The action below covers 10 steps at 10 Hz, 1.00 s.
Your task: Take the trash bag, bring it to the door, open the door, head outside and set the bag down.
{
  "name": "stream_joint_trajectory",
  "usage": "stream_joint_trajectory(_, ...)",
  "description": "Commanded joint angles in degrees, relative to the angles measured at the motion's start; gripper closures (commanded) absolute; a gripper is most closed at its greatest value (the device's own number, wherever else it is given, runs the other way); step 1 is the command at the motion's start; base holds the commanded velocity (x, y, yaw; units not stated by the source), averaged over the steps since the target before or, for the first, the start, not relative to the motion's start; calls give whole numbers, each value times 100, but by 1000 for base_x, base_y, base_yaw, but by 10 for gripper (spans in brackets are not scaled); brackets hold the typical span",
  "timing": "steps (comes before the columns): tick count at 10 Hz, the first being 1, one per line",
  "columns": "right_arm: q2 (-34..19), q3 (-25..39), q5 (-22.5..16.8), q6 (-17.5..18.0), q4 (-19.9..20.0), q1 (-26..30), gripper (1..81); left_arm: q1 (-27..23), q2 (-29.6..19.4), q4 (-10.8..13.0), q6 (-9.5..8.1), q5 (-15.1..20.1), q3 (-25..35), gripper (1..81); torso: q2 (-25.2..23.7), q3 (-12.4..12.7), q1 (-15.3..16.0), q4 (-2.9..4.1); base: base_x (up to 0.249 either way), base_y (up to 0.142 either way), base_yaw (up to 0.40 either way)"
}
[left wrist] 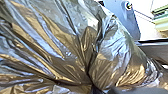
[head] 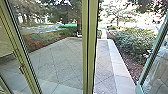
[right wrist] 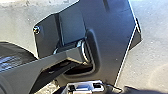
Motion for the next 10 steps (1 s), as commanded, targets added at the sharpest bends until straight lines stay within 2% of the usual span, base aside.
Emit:
stream_joint_trajectory(1,373,-665,337,6,-66,-157,10,-341,149,78,30,391,-386,811,0,0,0,-5,0,0,0)
stream_joint_trajectory(4,1450,-2100,450,-99,-267,-422,10,-358,491,122,30,390,-1026,811,-2,0,-2,-7,0,0,0)
stream_joint_trajectory(5,1709,-2502,575,-108,-383,-484,10,-358,527,122,30,382,-1098,811,-2,0,-2,-7,0,0,0)
stream_joint_trajectory(6,2067,-3113,863,-99,-427,-536,10,-359,544,113,30,382,-1142,811,-2,2,-2,-7,0,0,0)
stream_joint_trajectory(7,2244,-3379,900,-99,-427,-536,10,-358,544,105,22,373,-1142,811,-2,2,-2,-7,0,0,0)
stream_joint_trajectory(10,2404,-3425,891,-99,-418,-501,10,-358,580,105,22,382,-1142,811,-2,2,-2,-7,0,0,0)
